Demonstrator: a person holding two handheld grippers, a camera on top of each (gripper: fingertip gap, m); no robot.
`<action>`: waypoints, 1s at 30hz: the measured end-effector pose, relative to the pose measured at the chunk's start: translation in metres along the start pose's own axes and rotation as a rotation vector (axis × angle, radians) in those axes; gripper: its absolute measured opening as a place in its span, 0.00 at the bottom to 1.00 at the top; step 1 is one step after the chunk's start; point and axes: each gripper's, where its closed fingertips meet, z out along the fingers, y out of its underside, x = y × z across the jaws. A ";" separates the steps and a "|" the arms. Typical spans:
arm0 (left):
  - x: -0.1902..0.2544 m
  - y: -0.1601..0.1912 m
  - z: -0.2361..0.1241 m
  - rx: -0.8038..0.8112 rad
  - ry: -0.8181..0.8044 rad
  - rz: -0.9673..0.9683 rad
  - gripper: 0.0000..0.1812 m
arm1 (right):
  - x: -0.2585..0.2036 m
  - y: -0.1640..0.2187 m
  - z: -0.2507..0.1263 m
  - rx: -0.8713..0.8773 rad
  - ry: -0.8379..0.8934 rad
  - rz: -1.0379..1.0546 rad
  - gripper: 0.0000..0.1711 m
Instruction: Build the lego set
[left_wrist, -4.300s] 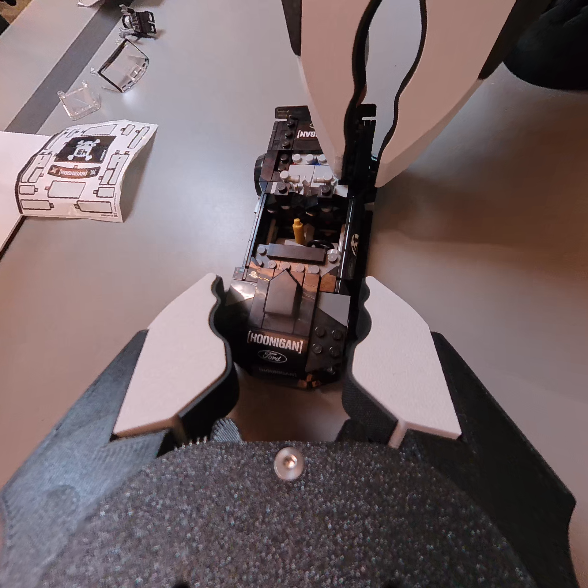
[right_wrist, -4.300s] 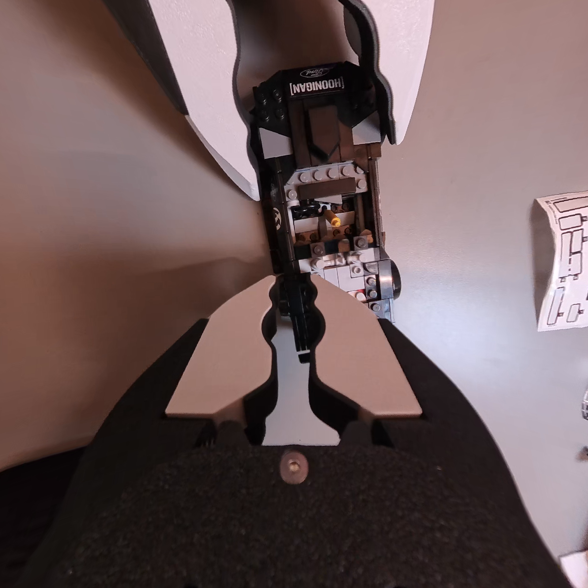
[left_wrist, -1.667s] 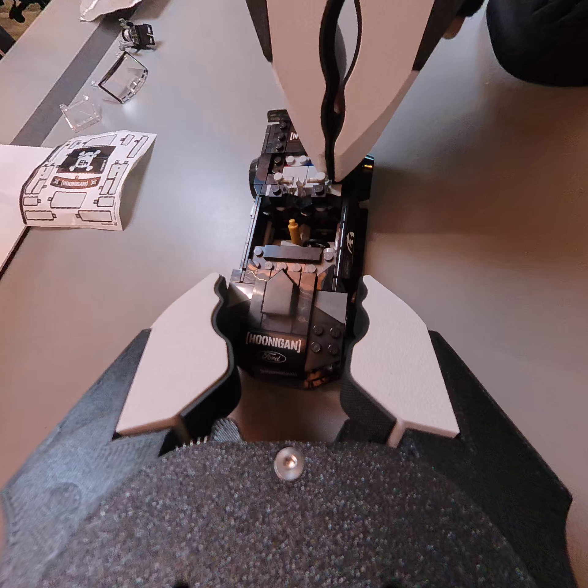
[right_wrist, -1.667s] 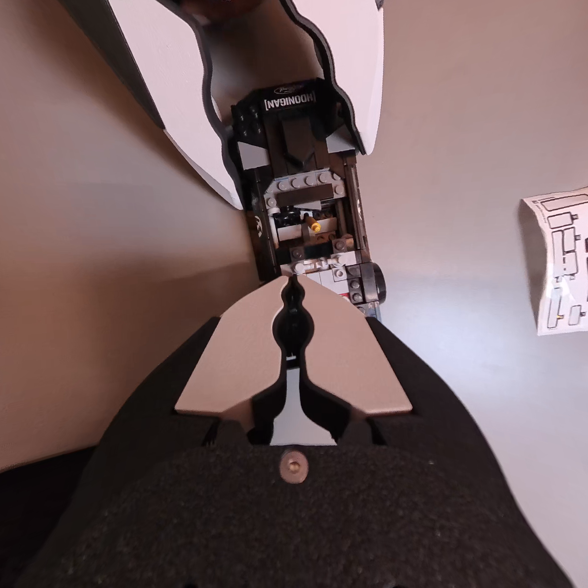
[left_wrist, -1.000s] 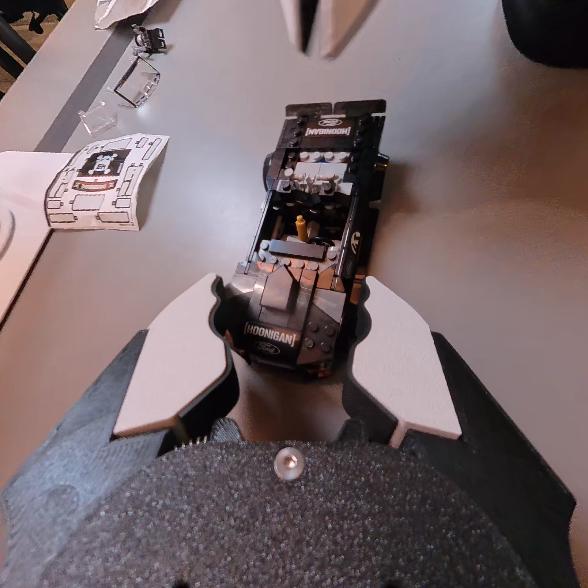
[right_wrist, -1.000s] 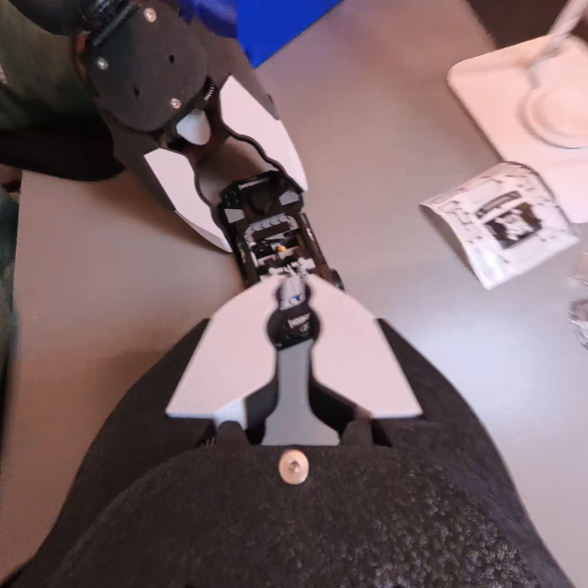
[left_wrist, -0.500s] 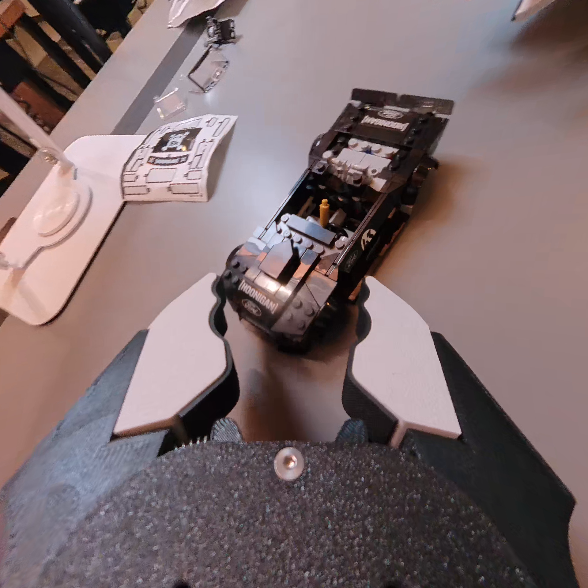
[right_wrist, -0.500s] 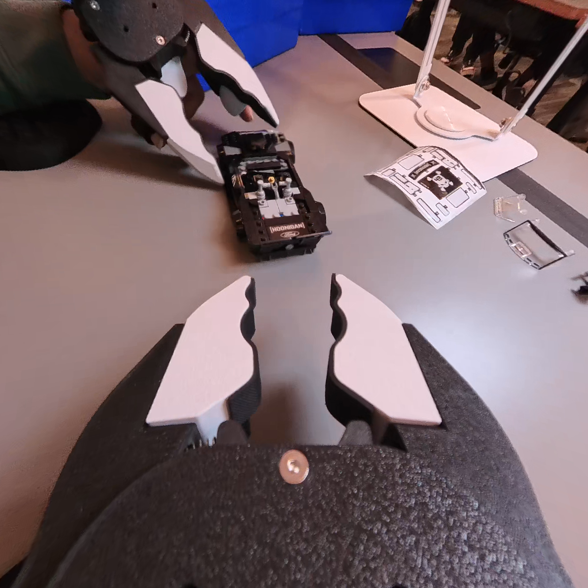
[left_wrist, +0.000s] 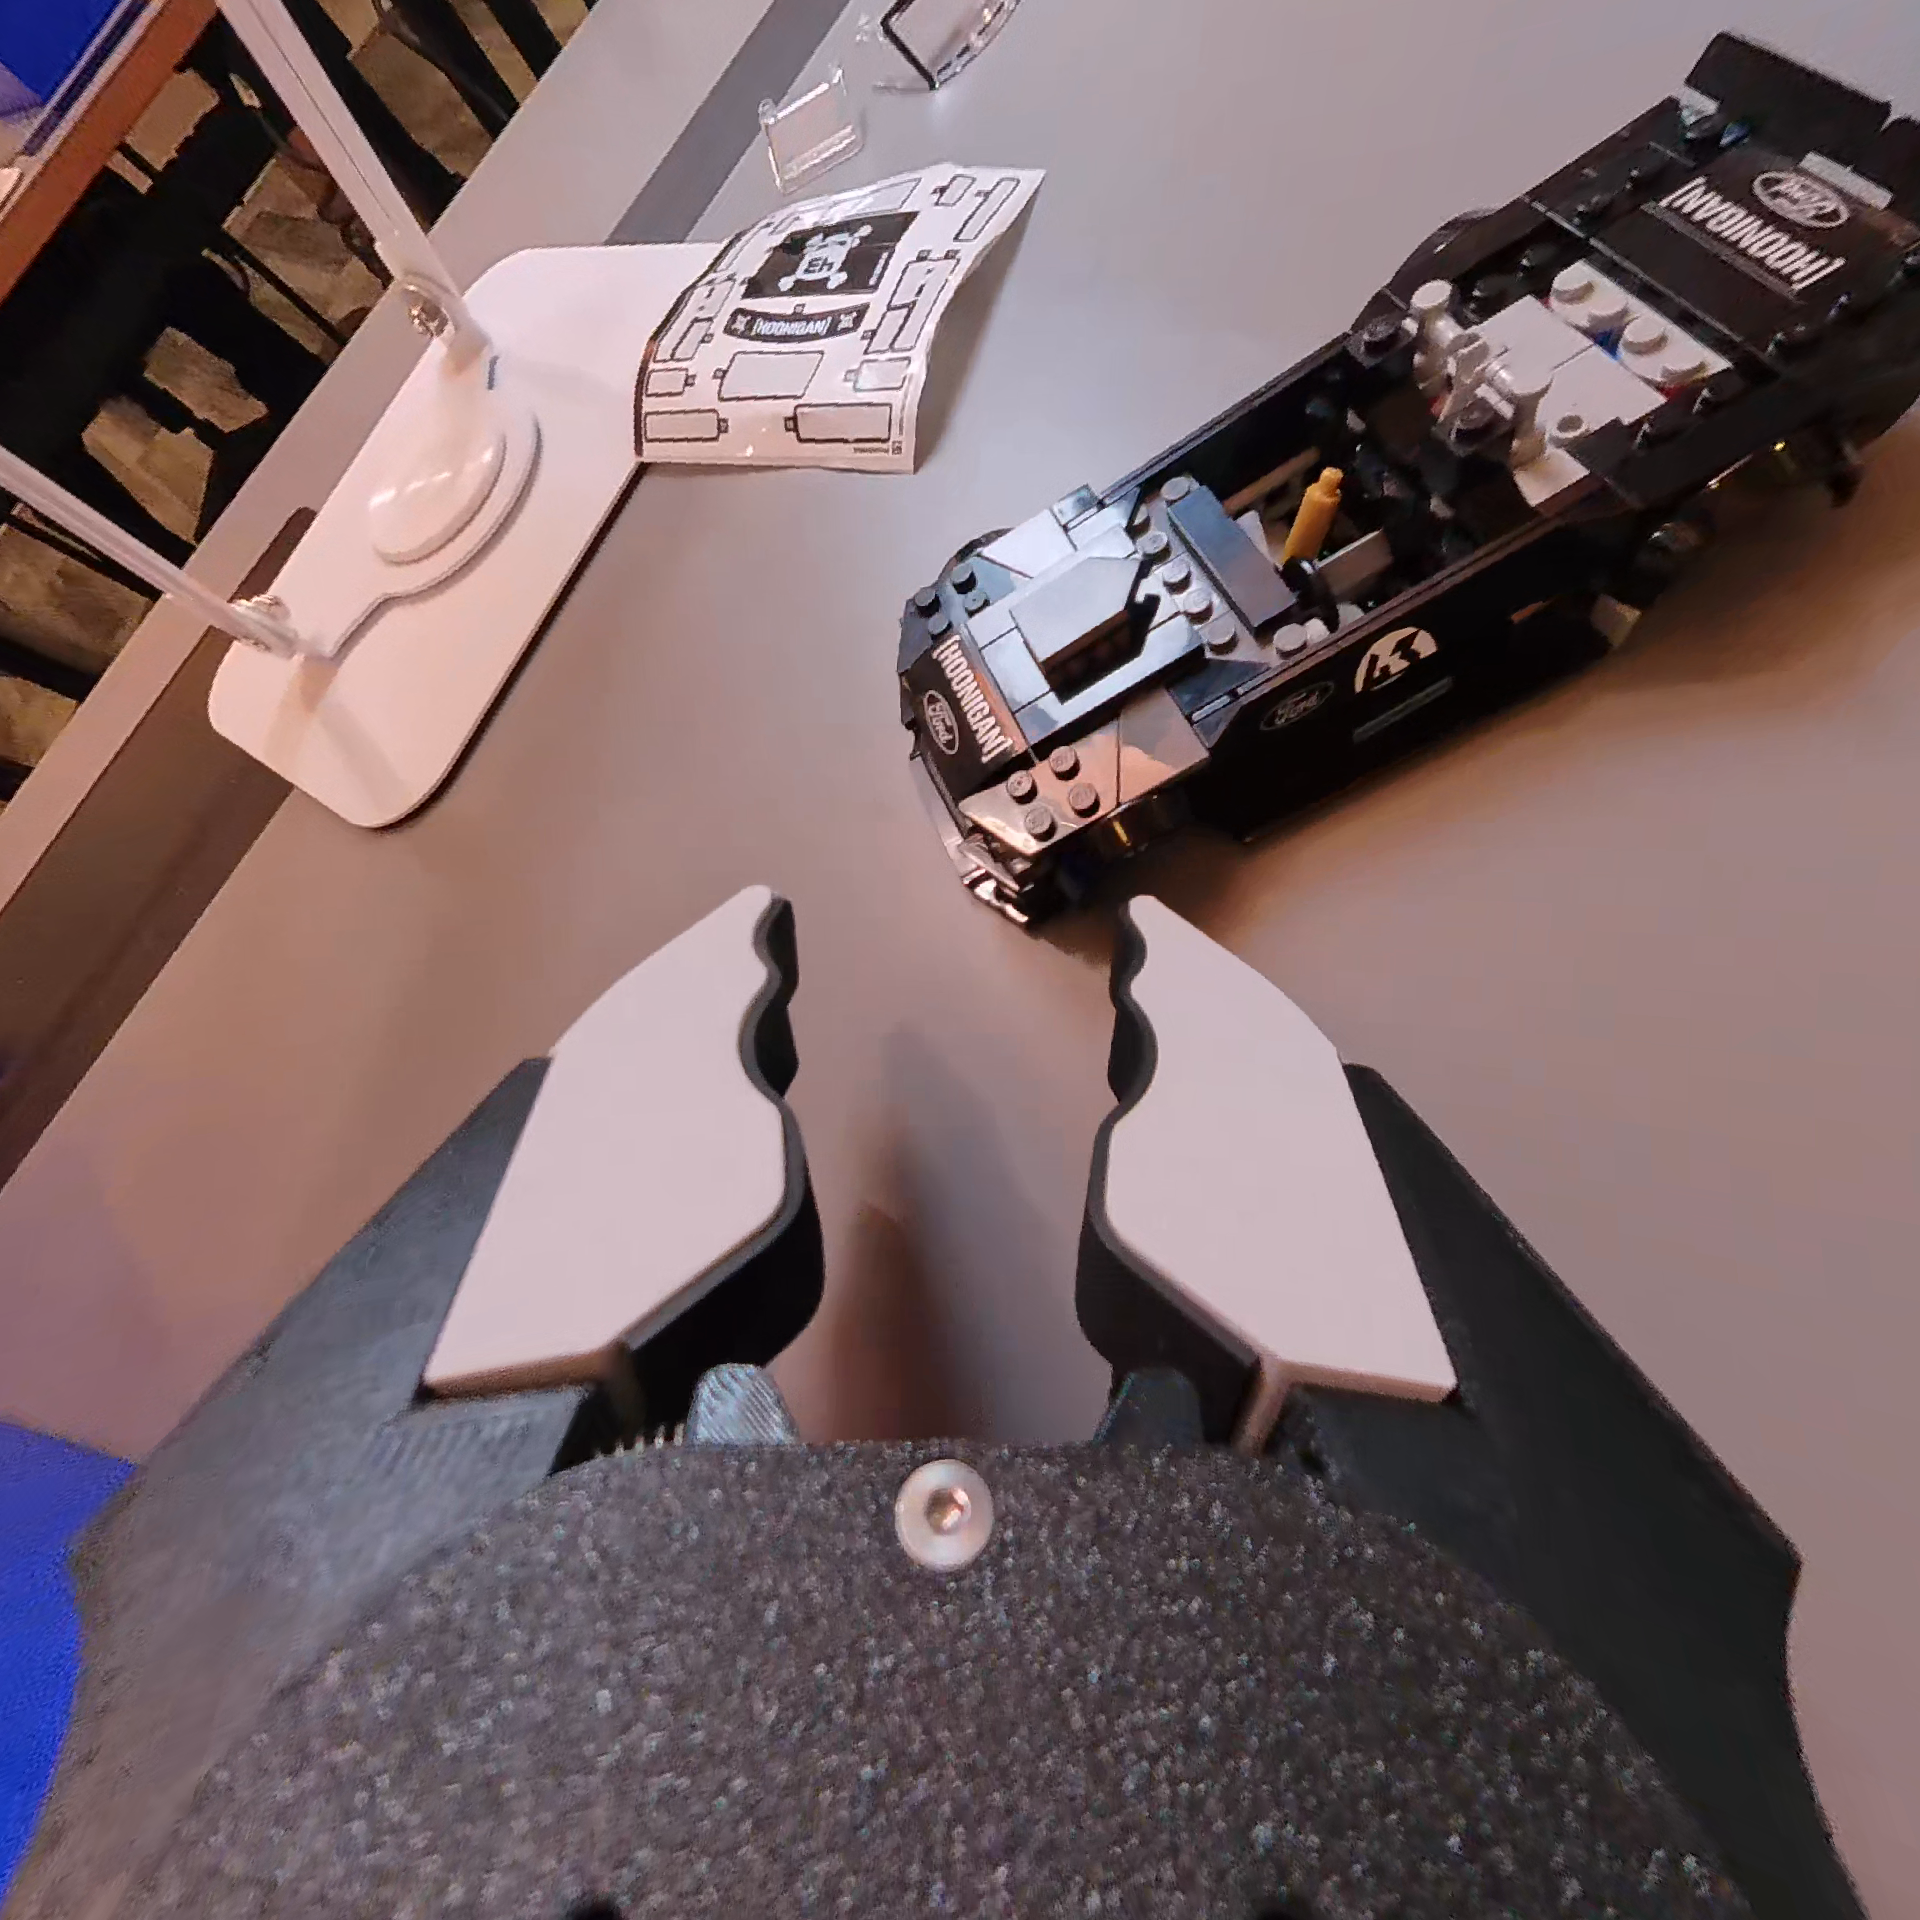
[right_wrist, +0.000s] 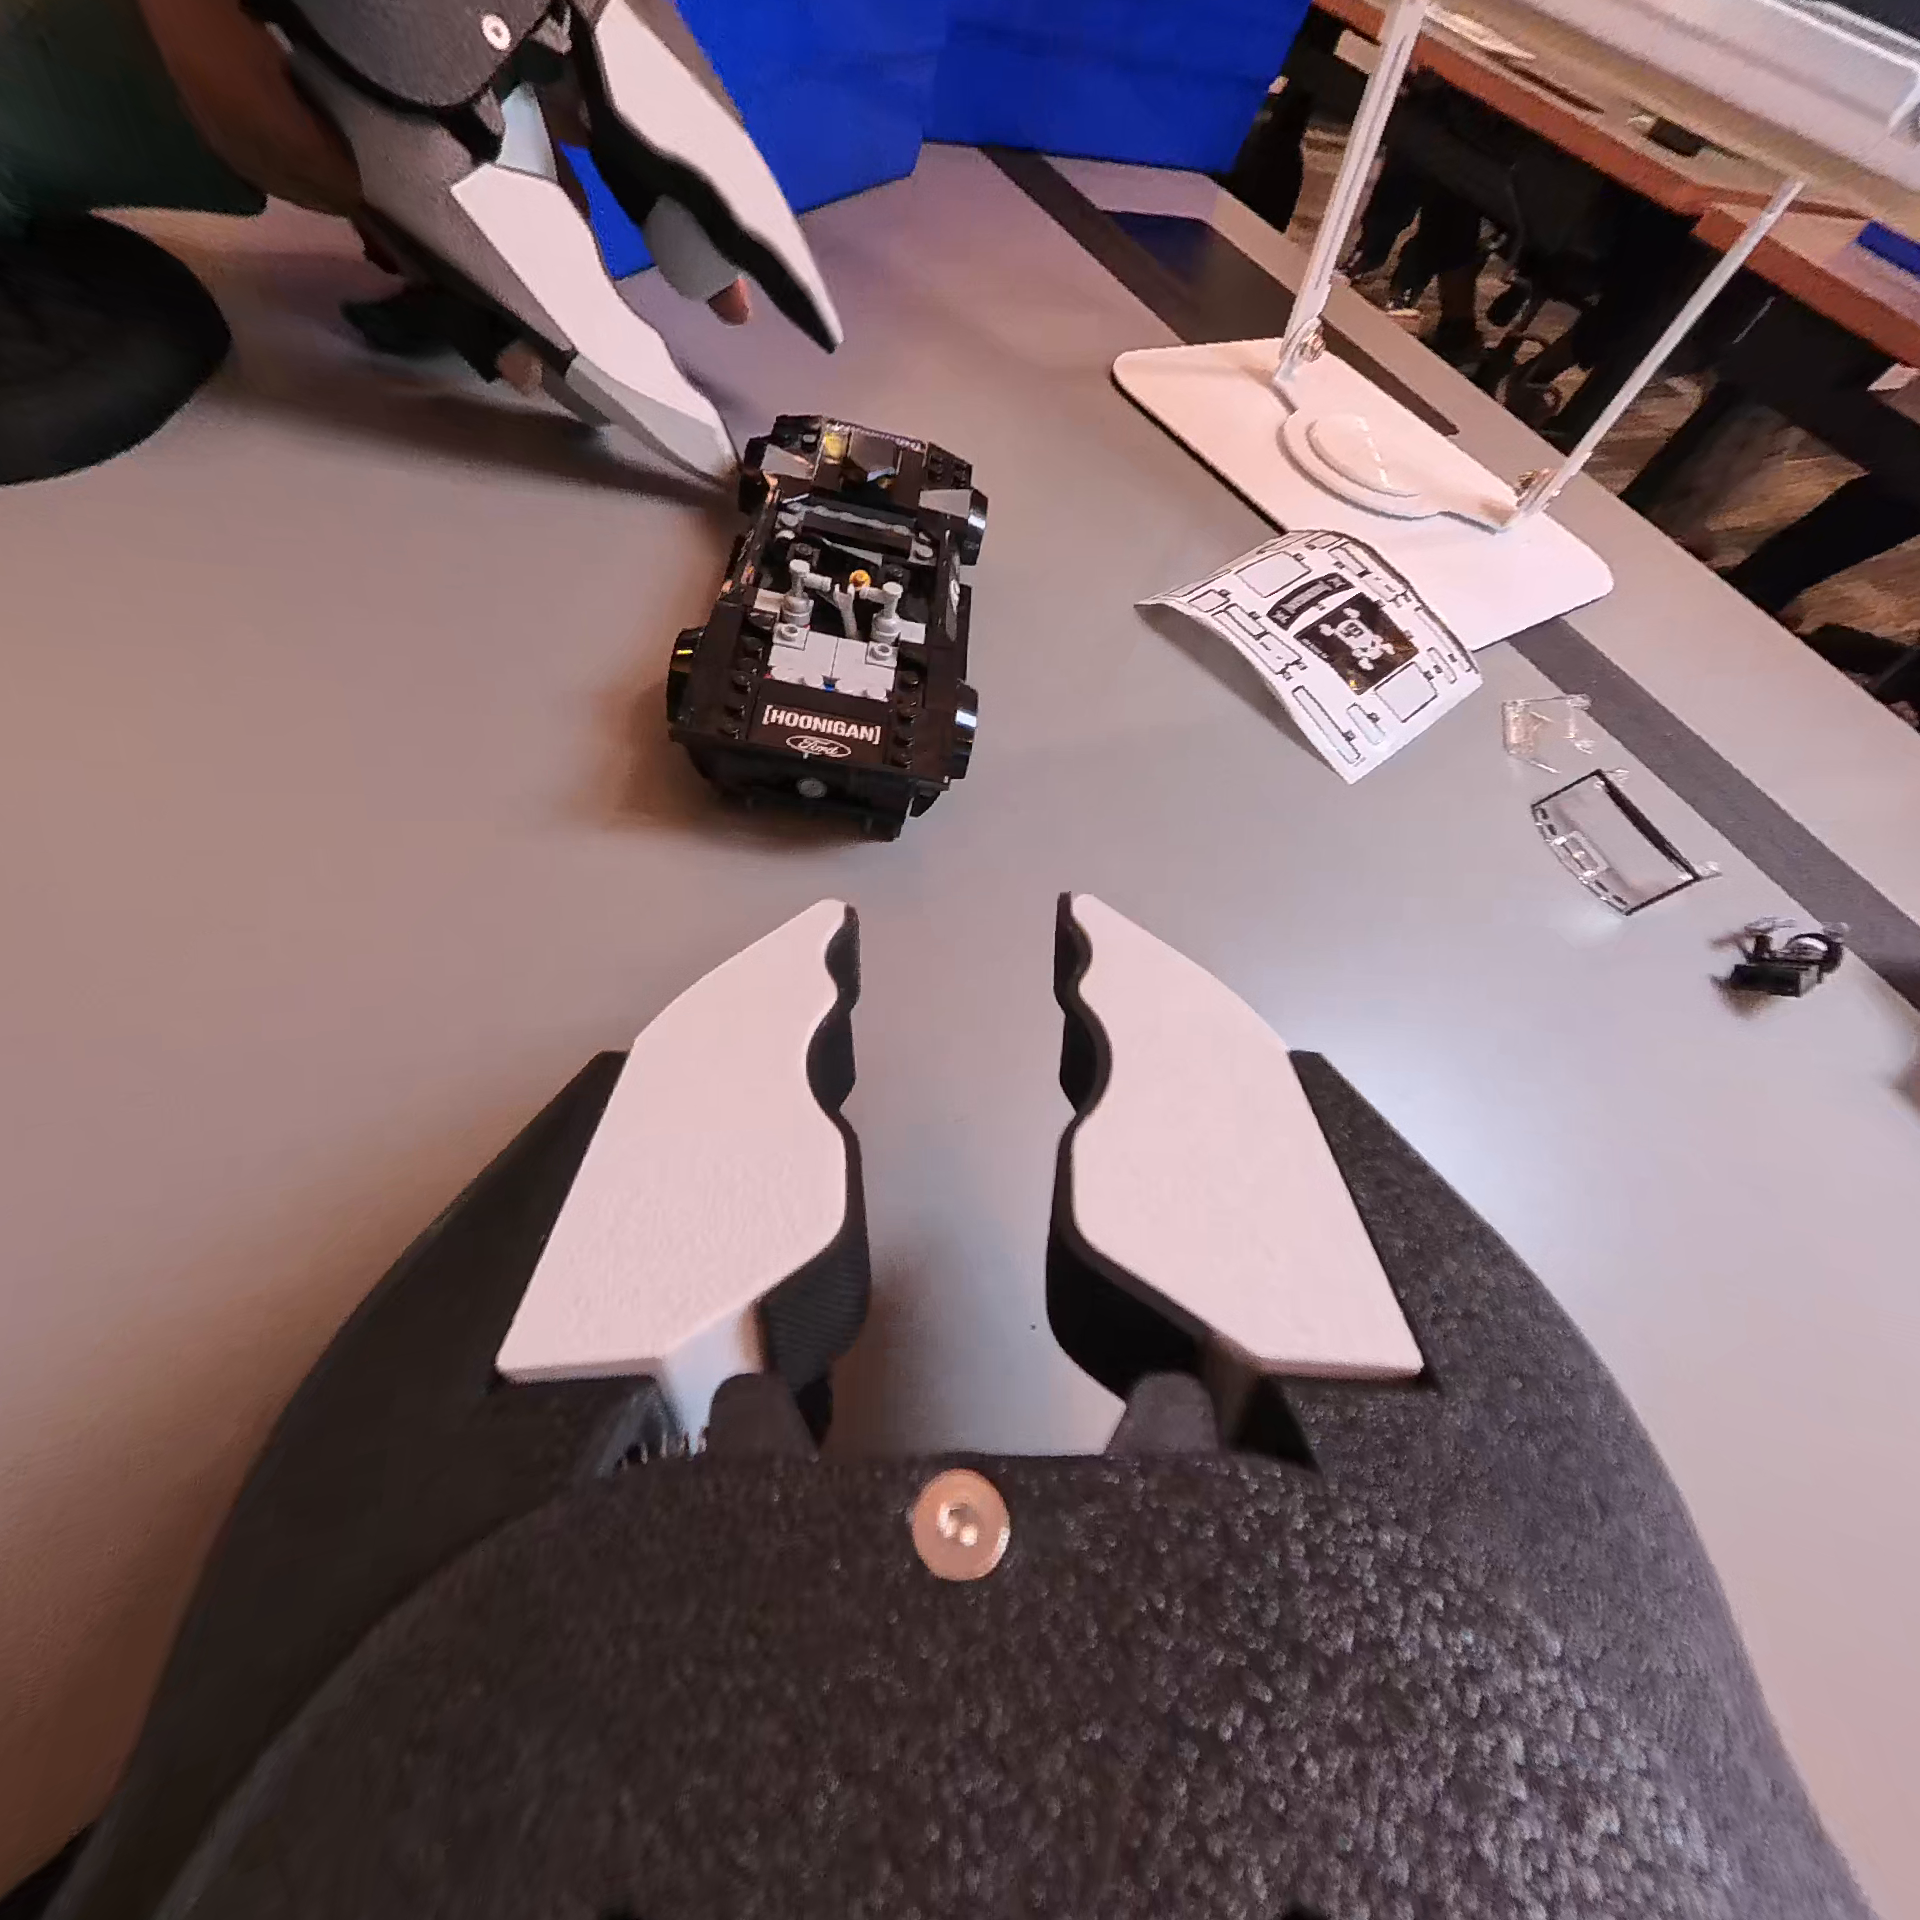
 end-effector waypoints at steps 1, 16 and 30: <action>0.002 -0.001 0.000 0.002 0.008 0.001 0.32 | 0.002 -0.001 -0.001 0.006 0.008 0.007 0.21; 0.007 -0.003 0.005 0.028 0.048 -0.040 0.30 | 0.005 -0.006 -0.005 0.050 0.056 -0.022 0.19; 0.002 -0.002 0.005 0.020 0.019 -0.039 0.30 | 0.002 -0.004 -0.004 0.042 0.043 -0.042 0.18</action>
